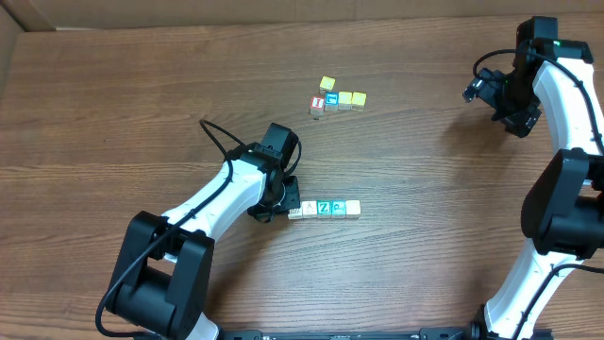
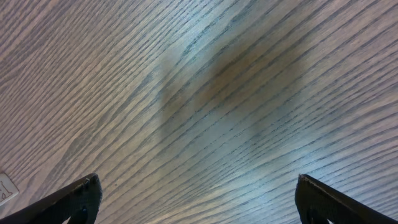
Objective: Flip 5 blocks
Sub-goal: 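Set the white block down beside the M block and open the left gripper, then raise the left gripper away from the row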
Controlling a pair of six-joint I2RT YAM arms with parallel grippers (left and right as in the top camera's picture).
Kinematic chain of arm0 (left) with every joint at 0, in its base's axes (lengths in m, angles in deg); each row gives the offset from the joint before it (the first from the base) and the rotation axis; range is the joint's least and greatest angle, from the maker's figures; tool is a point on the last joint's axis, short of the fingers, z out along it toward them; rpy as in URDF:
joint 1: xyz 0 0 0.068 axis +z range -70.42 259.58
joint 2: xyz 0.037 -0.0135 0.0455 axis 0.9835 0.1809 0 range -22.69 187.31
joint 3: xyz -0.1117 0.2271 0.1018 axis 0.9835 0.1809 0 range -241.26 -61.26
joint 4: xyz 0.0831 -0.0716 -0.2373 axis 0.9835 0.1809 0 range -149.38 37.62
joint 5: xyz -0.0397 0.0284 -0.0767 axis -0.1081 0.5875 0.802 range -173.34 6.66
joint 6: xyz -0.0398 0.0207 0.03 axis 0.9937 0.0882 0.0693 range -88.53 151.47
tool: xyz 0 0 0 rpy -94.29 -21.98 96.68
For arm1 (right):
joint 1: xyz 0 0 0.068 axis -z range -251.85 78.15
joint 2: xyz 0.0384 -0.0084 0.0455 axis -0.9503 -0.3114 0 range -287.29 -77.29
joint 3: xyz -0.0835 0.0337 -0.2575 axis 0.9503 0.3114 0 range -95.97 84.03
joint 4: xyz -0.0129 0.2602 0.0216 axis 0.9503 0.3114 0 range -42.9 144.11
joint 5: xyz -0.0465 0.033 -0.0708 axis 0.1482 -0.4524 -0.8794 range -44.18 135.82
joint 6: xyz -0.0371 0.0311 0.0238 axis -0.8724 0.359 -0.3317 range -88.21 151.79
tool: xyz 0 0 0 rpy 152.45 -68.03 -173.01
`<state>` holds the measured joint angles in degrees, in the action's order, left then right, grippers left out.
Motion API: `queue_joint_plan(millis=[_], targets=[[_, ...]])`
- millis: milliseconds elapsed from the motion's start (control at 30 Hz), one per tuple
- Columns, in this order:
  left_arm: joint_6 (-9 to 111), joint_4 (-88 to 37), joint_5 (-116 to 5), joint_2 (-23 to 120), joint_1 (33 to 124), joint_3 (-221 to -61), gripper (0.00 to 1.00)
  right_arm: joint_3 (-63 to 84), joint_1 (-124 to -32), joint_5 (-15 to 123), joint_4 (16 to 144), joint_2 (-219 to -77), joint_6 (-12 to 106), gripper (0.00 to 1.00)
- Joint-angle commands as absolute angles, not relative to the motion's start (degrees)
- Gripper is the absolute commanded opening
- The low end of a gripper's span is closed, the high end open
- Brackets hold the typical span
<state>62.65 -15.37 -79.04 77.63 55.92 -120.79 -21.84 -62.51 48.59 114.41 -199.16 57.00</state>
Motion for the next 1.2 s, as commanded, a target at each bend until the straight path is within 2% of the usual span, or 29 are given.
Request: queue_joint_plan(millis=[0,667,967,1167], targets=[[61.88,-15.89,-79.24,76.95,55.55,-120.5,0.04,-22.97,-62.47,48.48,114.28,-197.85,56.63,1.0],[59.74,-16.53,-79.54,76.95,55.76,-120.68,0.04,-22.95,-62.47,48.48,114.26,-197.85,56.61,1.0],[59.22,-7.17,-81.62,76.88,61.38,-129.7,0.04,-22.97,-62.47,48.48,114.26,-197.85,56.63,1.0],[58.65,-6.49,-81.38,76.88,63.44,-131.67,0.04,-22.95,-62.47,48.48,114.26,-197.85,56.63,1.0]])
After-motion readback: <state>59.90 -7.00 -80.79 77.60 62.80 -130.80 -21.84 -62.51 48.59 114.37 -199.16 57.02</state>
